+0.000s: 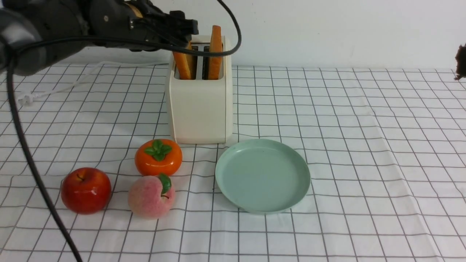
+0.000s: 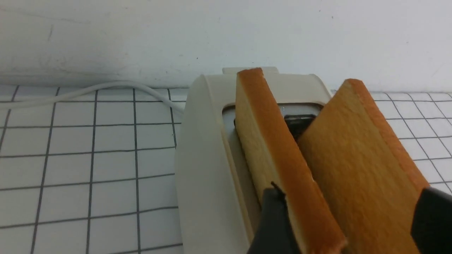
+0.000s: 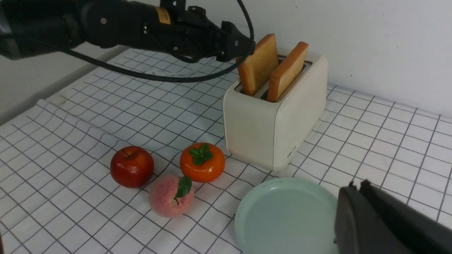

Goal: Take toasted bread from bread machine on white checkered table place on plate.
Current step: 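Reach for a toast slice standing in the toaster with the left gripper, then place the slice of bread on the plate with the left gripper, then grasp the toast slice in the toaster and pull it up out of the slot with the right gripper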

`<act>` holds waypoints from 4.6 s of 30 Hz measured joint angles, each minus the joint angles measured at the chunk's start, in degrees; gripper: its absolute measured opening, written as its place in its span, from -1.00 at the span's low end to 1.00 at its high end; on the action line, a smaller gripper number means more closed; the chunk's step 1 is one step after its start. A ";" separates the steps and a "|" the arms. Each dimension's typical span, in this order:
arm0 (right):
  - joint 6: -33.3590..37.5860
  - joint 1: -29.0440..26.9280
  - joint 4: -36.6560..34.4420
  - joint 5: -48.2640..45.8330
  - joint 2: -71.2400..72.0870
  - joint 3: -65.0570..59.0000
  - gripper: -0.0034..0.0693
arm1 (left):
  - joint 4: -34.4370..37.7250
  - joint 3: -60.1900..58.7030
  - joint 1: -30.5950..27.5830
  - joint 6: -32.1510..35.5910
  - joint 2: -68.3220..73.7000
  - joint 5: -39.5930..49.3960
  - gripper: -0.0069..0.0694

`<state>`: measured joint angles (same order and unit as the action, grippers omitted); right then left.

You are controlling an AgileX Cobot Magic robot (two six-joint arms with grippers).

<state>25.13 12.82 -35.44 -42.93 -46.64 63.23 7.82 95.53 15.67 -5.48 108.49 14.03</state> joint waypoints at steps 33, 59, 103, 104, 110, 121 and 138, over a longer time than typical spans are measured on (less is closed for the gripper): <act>0.59 0.00 2.39 -1.84 1.55 0.00 -0.87 | 7.57 9.03 0.00 2.42 -18.30 32.47 -0.54; -13.17 0.00 12.77 -23.85 14.90 0.17 -0.87 | 35.90 -6.21 14.79 21.78 5.95 18.02 -0.54; -14.93 0.06 7.64 -15.36 -6.56 1.50 -0.87 | -11.16 -17.82 14.85 -2.62 -37.77 27.93 -0.85; -14.57 0.51 6.59 -14.58 -9.12 2.34 -0.87 | -11.90 -19.86 14.85 -3.72 -40.18 27.22 -0.85; -12.88 10.39 6.08 -9.90 -24.79 12.81 -0.87 | -15.43 -34.86 14.85 -8.27 -56.23 20.06 -0.85; -28.12 21.29 24.93 -0.96 -56.10 42.45 -0.51 | -15.94 -49.75 14.85 -11.55 -69.87 11.03 -0.85; -42.27 18.00 35.89 6.53 -88.55 74.69 0.26 | -16.74 -50.59 14.85 -11.81 -70.42 8.65 -0.85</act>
<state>-17.15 30.82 0.45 -36.40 -135.19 137.92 -8.92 44.94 30.52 -17.29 38.06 22.68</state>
